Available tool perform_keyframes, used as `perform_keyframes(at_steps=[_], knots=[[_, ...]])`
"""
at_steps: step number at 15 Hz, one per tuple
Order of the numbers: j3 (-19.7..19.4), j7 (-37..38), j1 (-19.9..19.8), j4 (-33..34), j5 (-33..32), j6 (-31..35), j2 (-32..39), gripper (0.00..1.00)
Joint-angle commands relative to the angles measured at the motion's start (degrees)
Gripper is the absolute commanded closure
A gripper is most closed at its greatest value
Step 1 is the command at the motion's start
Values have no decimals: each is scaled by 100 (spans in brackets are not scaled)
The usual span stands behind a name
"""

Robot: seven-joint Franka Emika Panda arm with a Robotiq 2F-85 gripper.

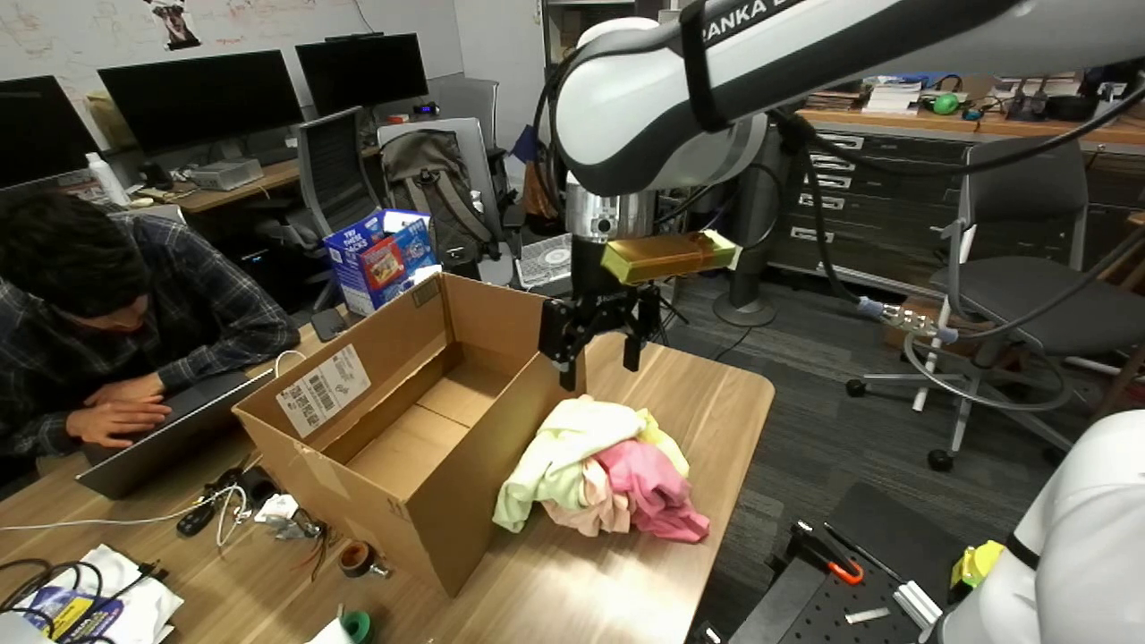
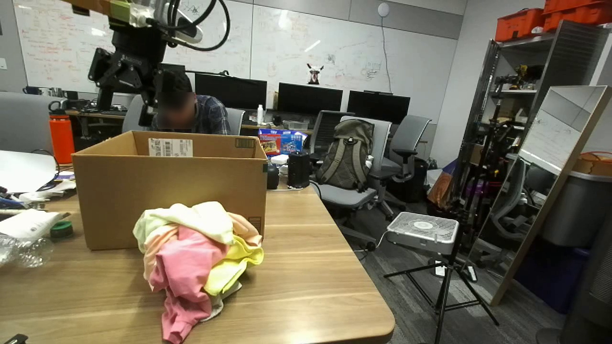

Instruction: Put the shirts and towels in the box

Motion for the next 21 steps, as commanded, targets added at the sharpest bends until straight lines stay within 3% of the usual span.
perform_keyframes(at_steps=[1,10,21], knots=[[36,-336,-44,12,-89,367,332,0],[-50,-684,-178,101,-451,965,1178,0],[4,-1712,-198,81,-144,1271,1835,0]])
